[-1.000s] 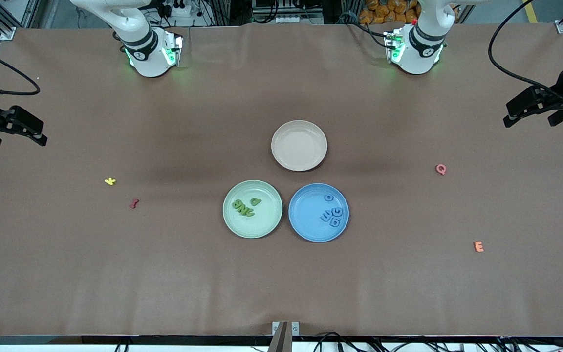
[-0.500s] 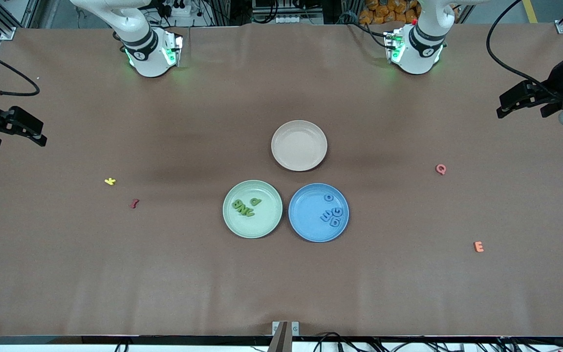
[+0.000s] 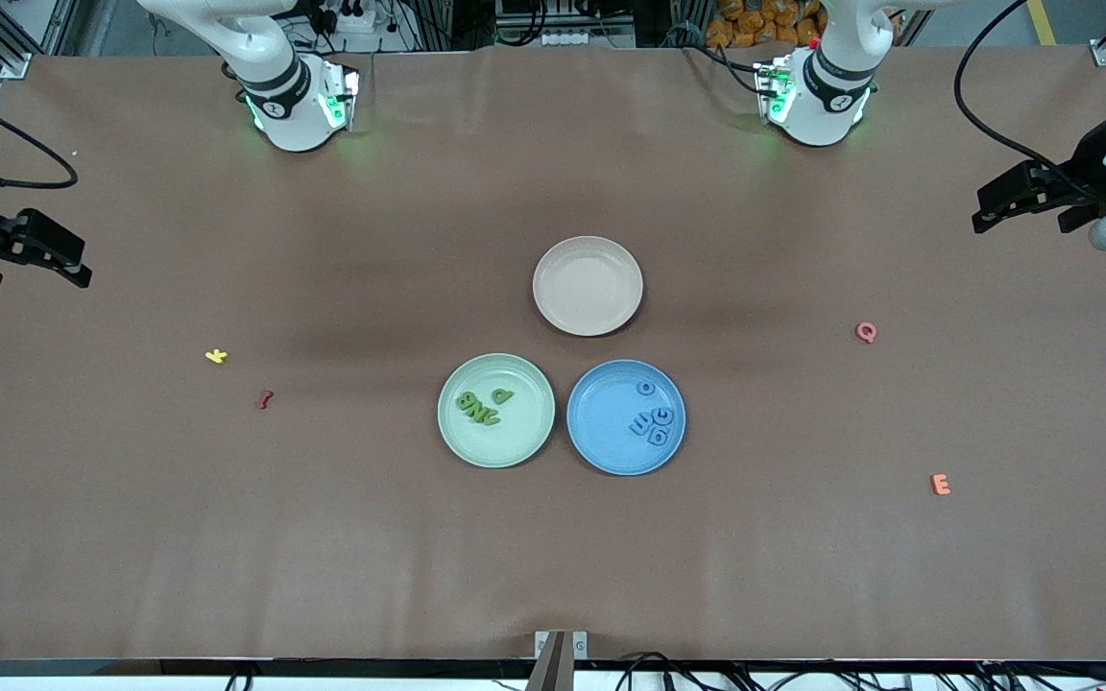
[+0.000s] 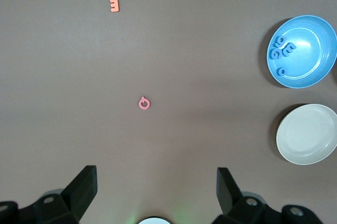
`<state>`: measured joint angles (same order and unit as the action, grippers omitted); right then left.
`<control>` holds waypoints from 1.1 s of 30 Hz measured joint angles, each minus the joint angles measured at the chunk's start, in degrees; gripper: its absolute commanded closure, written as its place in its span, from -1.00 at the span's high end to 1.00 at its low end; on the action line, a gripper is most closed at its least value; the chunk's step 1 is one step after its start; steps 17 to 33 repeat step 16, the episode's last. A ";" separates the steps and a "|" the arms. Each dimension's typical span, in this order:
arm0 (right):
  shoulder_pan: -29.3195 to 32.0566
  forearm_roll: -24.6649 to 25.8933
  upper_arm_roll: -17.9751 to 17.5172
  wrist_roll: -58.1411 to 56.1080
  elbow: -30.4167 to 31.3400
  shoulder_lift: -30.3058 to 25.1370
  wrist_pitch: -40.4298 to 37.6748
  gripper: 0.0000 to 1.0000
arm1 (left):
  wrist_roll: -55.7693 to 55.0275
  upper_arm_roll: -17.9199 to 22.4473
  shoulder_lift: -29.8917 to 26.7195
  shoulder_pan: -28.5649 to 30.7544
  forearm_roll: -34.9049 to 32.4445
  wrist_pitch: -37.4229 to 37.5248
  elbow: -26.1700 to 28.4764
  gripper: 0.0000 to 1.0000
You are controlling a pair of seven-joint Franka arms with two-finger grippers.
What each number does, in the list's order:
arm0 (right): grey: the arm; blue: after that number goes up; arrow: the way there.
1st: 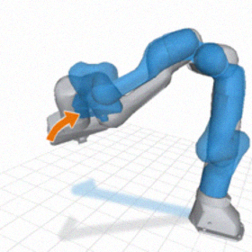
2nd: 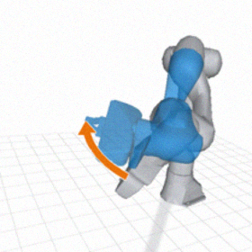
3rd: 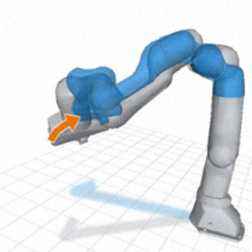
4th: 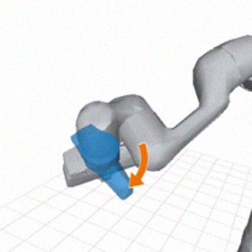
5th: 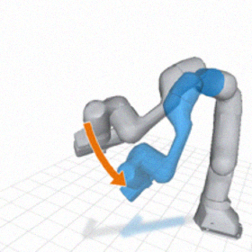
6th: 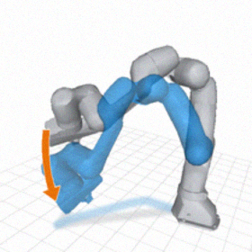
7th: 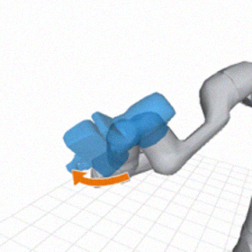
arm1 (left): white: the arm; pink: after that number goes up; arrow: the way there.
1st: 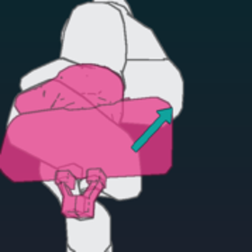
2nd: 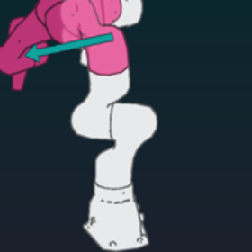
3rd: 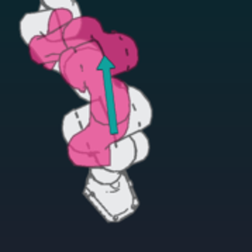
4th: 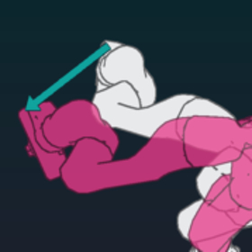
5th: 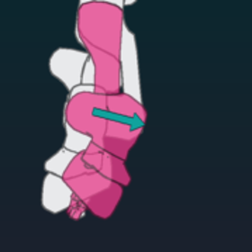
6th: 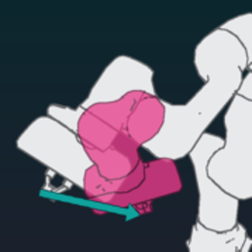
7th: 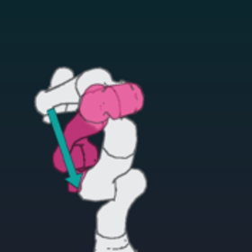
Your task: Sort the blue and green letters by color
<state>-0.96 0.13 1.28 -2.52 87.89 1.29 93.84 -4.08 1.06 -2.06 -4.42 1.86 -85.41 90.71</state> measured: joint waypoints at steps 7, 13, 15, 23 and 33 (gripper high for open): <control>0.00 0.00 0.00 0.00 0.00 0.00 0.01 1.00 | 0.01 0.03 0.22 0.01 0.00 -0.01 0.01 1.00; 0.00 0.00 0.00 0.00 0.00 0.00 0.00 1.00 | 0.01 0.03 0.41 0.01 0.00 -0.05 0.01 1.00; 0.00 0.00 0.00 0.00 0.00 0.00 0.01 1.00 | 0.02 0.03 0.49 0.01 0.00 -0.06 0.01 1.00; 0.00 0.00 0.00 0.00 0.00 0.00 0.01 1.00 | 0.02 0.03 0.52 0.01 0.00 -0.06 0.01 1.00; 0.00 0.00 0.00 0.00 0.00 0.00 0.01 1.00 | 0.02 0.03 0.52 0.01 0.00 -0.06 0.01 1.00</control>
